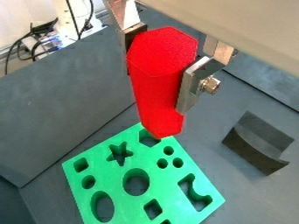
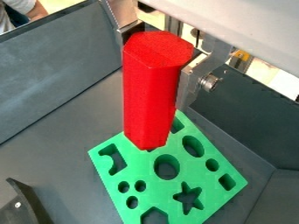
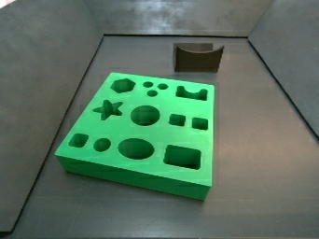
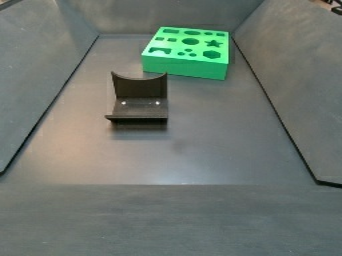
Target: Insert the hexagon object.
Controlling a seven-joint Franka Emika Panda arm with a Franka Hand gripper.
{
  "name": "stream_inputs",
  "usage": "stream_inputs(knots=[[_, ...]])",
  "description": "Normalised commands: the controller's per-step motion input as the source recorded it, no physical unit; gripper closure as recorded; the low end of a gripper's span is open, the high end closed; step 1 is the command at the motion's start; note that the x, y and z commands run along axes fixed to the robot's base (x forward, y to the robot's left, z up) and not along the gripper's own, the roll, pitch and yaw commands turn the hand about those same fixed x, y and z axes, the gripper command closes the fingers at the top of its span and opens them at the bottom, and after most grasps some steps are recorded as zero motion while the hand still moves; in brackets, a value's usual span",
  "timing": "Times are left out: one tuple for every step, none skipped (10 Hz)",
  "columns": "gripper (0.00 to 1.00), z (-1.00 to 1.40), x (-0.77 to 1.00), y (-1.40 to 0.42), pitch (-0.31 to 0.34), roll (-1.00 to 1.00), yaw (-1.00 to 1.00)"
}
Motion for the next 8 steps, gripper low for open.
stream_inputs(knots=[[1.00,-0.71,0.00,0.25,0.201,-0.01,-0.75],[1.00,-0.71,-0.01,0.33,0.217,0.00,-0.68],[1.00,-0.71,-0.07,0.49,0.220,0.00,-0.53],[1.00,-0.70,-0.13,0.59,0.209,0.00,-0.39],[1.00,-0.68,-0.18,0.63,0.193,0.00,-0.33],[1.00,-0.75,-0.24,0.60,0.184,0.00,-0.39],[1.00,-0.73,-0.36,0.36,0.213,-0.08,-0.59],[1.00,-0.61,-0.31,0.09,0.101,-0.19,-0.67]])
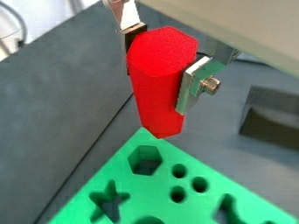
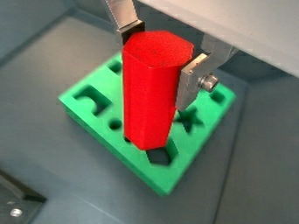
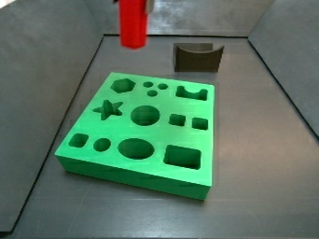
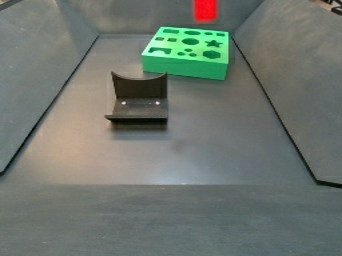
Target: Insert the hexagon object.
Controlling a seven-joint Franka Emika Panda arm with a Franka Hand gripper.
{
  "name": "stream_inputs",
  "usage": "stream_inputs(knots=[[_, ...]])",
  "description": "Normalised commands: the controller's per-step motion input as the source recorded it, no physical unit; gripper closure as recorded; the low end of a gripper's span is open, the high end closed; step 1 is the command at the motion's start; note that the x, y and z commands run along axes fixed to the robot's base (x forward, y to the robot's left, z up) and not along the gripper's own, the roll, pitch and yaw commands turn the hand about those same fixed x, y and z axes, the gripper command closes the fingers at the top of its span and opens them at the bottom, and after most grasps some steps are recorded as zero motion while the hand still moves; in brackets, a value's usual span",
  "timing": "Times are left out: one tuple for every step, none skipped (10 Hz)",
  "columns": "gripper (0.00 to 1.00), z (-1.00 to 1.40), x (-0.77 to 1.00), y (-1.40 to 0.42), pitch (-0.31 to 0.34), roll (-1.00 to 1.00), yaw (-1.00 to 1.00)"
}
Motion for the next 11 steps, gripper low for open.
stream_inputs(knots=[[1.00,-0.52,-0.11,0.00,0.000,-0.29,-0.72],[1.00,-0.45,-0.02,0.00,-0.031,-0.30,-0.77],[1.00,-0.42,-0.01,0.00,-0.060,-0.30,-0.76],[1.00,-0.40,-0.17,0.13,-0.160,-0.33,-0.38],[1.00,-0.36,-0.23,0.11,-0.214,-0.34,0.00],[1.00,-0.34,-0.21,0.01,-0.234,-0.34,-0.11],[1.00,-0.36,-0.12,0.00,-0.159,-0.29,-0.69],[1.00,-0.24,-0.18,0.01,-0.173,-0.31,-0.59],[1.00,-0.13,-0.06,0.00,-0.219,-0.33,-0.41],[1.00,-0.03,-0.03,0.00,-0.219,-0.29,-0.39],[1.00,-0.03,-0.02,0.00,-0.223,-0.29,-0.32]])
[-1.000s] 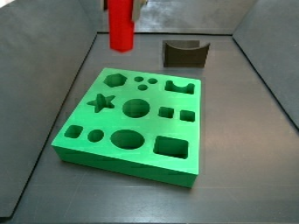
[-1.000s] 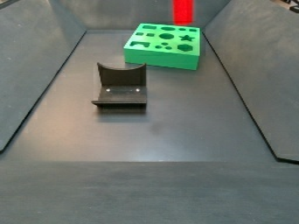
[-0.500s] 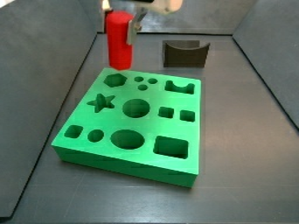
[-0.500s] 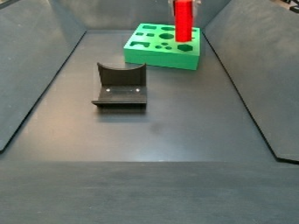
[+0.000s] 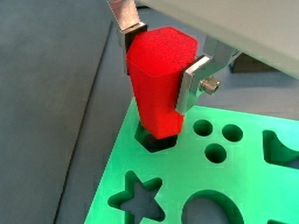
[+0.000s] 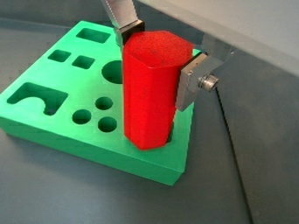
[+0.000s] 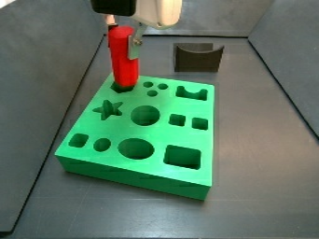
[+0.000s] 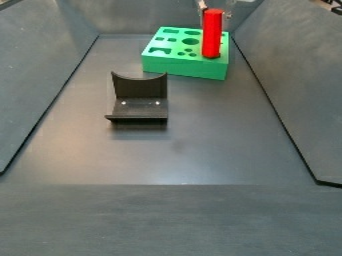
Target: Insert the hexagon object.
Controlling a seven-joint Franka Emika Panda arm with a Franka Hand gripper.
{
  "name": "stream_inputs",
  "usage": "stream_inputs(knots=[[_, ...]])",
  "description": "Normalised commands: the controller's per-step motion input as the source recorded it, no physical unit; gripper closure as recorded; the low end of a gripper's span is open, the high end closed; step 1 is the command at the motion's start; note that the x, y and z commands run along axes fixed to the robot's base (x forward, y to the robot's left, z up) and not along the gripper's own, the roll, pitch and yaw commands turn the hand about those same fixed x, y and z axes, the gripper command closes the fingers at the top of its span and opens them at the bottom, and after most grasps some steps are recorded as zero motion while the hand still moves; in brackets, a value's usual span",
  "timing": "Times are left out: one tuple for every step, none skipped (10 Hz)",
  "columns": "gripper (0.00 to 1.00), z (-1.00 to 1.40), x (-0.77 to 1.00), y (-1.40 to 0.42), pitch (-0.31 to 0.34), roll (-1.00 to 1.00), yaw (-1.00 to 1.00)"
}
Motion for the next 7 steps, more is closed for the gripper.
stream_inputs(knots=[[1.00,-0.14,-0.07,-0.02,-0.226,-0.23,-0.16],[1.00,-0.23,-0.13,-0.06,-0.200,-0.14,0.00],[1.00,-0.29,-0.27,0.00,-0.170,0.00,0.03],[1.00,-0.29,-0.24,-0.06,-0.164,0.00,0.09],[1.00,-0.28,-0.17,-0.11,-0.150,0.00,0.05],[1.00,-0.24,-0.15,-0.16,-0.149,0.00,0.06],[1.00,-0.34,0.00,-0.13,-0.136,-0.10,0.00]])
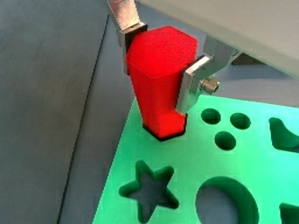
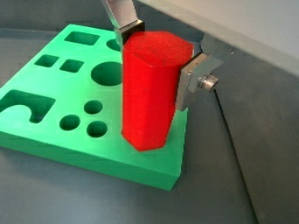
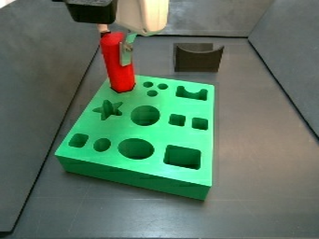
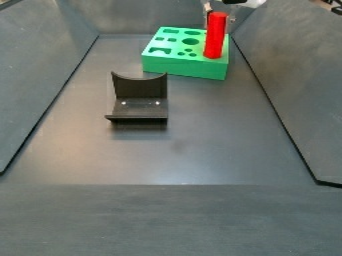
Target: Insert the hexagon object.
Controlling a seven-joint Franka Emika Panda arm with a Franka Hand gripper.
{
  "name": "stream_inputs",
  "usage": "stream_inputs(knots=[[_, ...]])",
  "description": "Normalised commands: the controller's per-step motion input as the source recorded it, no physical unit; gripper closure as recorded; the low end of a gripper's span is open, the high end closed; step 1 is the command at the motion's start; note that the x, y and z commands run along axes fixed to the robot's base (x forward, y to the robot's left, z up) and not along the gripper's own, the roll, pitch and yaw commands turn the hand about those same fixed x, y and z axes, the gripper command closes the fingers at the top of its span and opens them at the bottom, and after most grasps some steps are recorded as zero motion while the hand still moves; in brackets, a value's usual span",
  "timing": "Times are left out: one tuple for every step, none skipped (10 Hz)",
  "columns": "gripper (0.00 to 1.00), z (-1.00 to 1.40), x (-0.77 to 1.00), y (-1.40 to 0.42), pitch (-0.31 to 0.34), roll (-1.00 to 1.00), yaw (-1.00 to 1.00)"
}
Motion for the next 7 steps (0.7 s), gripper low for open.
stream_inputs(knots=[[1.00,-0.41,0.10,-0.04,-0.084,-0.09,-0.07],[1.00,-0.46,0.12,-0.04,-0.076,-0.07,-0.07],[1.00,-0.57,0.19,-0.05,-0.046,-0.01,-0.06],[1.00,-0.68,0.12,-0.05,-0.071,0.00,-0.09],[1.00,-0.63,0.01,-0.04,-0.111,0.00,-0.07],[1.00,-0.13,0.00,0.01,-0.076,-0.10,0.00],[1.00,0.00,0.00,-0.04,0.000,0.02,0.00]])
